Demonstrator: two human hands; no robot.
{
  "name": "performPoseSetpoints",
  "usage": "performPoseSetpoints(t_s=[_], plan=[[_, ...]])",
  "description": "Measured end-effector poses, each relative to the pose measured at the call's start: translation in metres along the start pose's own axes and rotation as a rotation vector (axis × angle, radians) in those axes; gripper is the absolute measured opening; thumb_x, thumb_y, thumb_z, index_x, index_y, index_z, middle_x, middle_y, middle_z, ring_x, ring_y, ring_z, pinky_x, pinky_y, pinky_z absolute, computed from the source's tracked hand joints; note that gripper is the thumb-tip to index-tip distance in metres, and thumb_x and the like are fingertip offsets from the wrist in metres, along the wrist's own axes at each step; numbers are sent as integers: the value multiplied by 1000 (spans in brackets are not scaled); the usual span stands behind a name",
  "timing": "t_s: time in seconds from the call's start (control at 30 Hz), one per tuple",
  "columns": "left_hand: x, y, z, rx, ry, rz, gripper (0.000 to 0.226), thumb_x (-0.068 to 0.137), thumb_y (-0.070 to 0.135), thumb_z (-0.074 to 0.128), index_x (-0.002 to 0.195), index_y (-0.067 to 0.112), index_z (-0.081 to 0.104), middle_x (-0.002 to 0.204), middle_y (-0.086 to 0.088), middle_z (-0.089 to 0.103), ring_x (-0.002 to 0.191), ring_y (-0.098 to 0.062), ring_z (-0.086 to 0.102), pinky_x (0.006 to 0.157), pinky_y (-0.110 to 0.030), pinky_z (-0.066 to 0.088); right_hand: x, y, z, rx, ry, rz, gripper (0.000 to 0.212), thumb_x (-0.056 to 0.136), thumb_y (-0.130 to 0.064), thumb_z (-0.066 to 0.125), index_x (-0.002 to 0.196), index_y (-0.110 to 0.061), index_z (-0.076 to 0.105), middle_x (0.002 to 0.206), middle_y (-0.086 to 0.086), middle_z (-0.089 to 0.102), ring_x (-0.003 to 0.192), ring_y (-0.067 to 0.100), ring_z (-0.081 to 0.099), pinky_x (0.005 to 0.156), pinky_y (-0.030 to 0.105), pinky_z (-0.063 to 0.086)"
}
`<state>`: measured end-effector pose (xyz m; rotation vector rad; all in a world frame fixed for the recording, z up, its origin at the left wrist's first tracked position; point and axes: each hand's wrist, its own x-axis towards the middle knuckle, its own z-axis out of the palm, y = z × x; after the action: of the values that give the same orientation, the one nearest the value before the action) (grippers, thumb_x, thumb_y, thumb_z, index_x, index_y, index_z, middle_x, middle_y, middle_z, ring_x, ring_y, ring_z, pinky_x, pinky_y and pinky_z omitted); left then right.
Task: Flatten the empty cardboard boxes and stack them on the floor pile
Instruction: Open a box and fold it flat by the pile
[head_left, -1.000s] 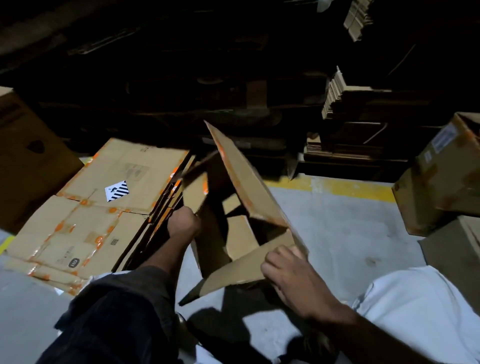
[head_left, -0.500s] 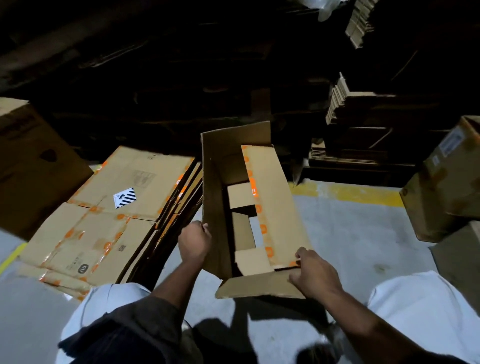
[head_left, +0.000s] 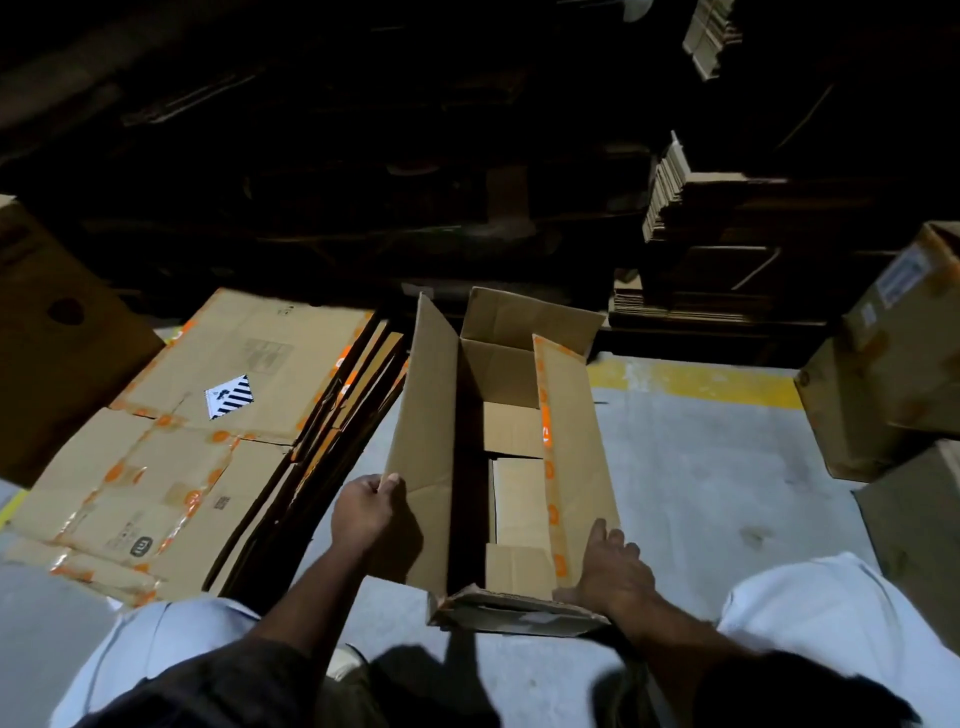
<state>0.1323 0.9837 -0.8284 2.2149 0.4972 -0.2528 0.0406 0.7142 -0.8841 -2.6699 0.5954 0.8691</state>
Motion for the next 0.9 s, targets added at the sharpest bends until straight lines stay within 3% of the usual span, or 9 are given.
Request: performPoseSetpoints(t_s=[0.1,0.27,0.37,0.43,0.5,0.6,0.7,0.8,0.9], plan=[[3,-8,0,-34,6,-26,31,104,29,53,80,13,64,81,-12,67,82,-28,63,77,-38,48,4,-5,7,11,25,5,136,64,-71,77,155,-4,2,148,17,35,131,31,42,102,41,46],[5,-12,2,-15,2,-10,38,105,27,51,78,4,65,73,-14,62,70,-25,57,64,-32,41,20,-12,24,25,18,87,140,60,-72,75,155,-1,-1,151,29,29,127,40,48,99,44,50],[7,-18,5,76,69,4,27,105,27,50,93,10,66,89,-14,69,87,-31,64,74,-36,47,22,-25,24,139,-26,136,104,81,-37,67,156,-1,3,156,29,23,130,44,47,100,44,50],[6,-22,9,195,181,-12,25,104,25,52,118,9,63,105,-14,69,98,-33,65,78,-36,49,13,-30,12,212,54,121,72,88,-20,53,150,1,23,147,23,43,124,38,55,96,40,51],[4,-18,12,207,271,3,40,102,16,51,142,13,48,123,-13,63,111,-33,62,89,-44,53,6,-26,-3,219,162,72,41,93,-12,45,133,-6,48,130,13,62,115,31,63,90,34,51],[-6,4,18,164,314,116,51,103,16,48,153,16,36,154,-13,33,136,-33,45,112,-49,41,0,-16,-26,249,296,78,27,100,-20,43,115,-15,65,115,6,70,105,27,66,85,32,52],[-21,30,41,361,-7,357,65,94,30,68,151,16,39,154,-10,36,138,-25,43,111,-36,42,-10,-16,-45,403,367,55,25,101,-26,47,103,-16,70,98,5,72,85,25,66,72,30,55],[-50,52,56,78,-692,190,80,86,42,77,152,22,37,150,2,48,131,-15,49,110,-35,43,-31,-25,-60,552,405,-55,21,100,-27,53,101,-18,73,89,-1,71,72,16,61,54,21,45],[-73,55,64,73,-983,184,105,74,38,88,157,24,25,148,12,44,133,-8,44,113,-31,39,-53,-35,-76,631,460,-185,20,99,-26,56,99,-17,73,94,1,74,73,17,63,49,17,34]])
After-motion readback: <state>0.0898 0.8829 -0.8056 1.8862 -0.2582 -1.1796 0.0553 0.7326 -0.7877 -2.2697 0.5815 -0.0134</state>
